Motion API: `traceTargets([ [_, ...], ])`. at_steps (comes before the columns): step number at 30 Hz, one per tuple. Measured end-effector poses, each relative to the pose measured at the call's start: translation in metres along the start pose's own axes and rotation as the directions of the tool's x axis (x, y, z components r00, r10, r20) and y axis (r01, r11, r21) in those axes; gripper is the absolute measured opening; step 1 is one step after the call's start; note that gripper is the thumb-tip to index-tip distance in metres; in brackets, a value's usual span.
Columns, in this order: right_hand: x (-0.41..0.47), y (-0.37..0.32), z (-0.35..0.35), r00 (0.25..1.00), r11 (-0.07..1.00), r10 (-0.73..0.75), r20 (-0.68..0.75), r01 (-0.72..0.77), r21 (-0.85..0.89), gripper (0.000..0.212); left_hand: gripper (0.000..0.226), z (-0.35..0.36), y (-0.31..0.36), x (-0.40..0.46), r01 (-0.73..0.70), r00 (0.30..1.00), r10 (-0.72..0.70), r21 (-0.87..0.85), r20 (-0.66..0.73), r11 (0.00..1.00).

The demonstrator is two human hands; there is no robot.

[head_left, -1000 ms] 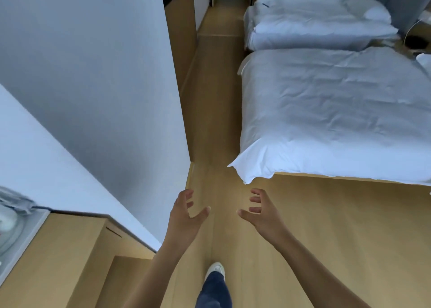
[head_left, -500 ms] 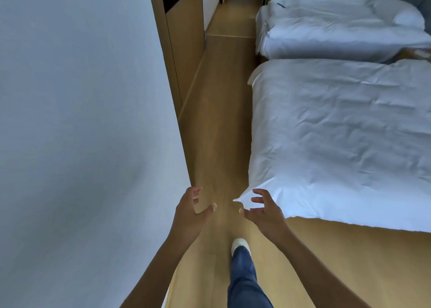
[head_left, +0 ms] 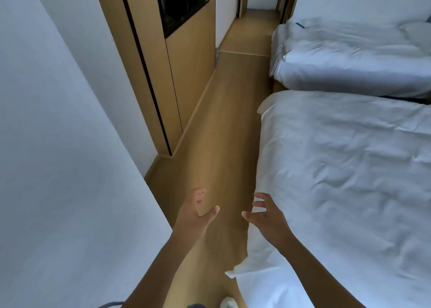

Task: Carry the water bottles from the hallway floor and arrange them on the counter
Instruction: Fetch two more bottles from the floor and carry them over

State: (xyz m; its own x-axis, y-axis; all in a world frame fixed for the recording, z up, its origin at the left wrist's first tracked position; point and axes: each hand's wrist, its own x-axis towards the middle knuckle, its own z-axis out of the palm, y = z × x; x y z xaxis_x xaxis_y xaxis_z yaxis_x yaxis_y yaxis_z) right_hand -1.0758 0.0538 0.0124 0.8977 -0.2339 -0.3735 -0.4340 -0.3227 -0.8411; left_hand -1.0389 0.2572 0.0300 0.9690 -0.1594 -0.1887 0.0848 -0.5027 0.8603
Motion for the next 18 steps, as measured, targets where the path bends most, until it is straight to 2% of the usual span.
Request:
traceTargets([
  [7, 0.132, -0.029, -0.033, 0.999, 0.999, 0.033, -0.008, -0.033, 0.001, 0.057, 0.063, 0.010, 0.028, 0.138, 0.044, 0.999, -0.044, 0.016, 0.005, 0.999],
  [12, 0.251, -0.063, -0.044, 0.999, 0.999, 0.043, -0.026, -0.044, -0.027, 0.060, 0.058, 0.016, 0.043, 0.264, 0.042, 0.999, -0.041, -0.055, 0.029, 0.998],
  [18, 0.392, -0.124, -0.049, 1.000, 1.000, -0.008, 0.002, 0.008, -0.013, 0.061, 0.052, -0.002, 0.073, 0.415, 0.057, 0.998, -0.055, -0.079, 0.025, 0.995],
])
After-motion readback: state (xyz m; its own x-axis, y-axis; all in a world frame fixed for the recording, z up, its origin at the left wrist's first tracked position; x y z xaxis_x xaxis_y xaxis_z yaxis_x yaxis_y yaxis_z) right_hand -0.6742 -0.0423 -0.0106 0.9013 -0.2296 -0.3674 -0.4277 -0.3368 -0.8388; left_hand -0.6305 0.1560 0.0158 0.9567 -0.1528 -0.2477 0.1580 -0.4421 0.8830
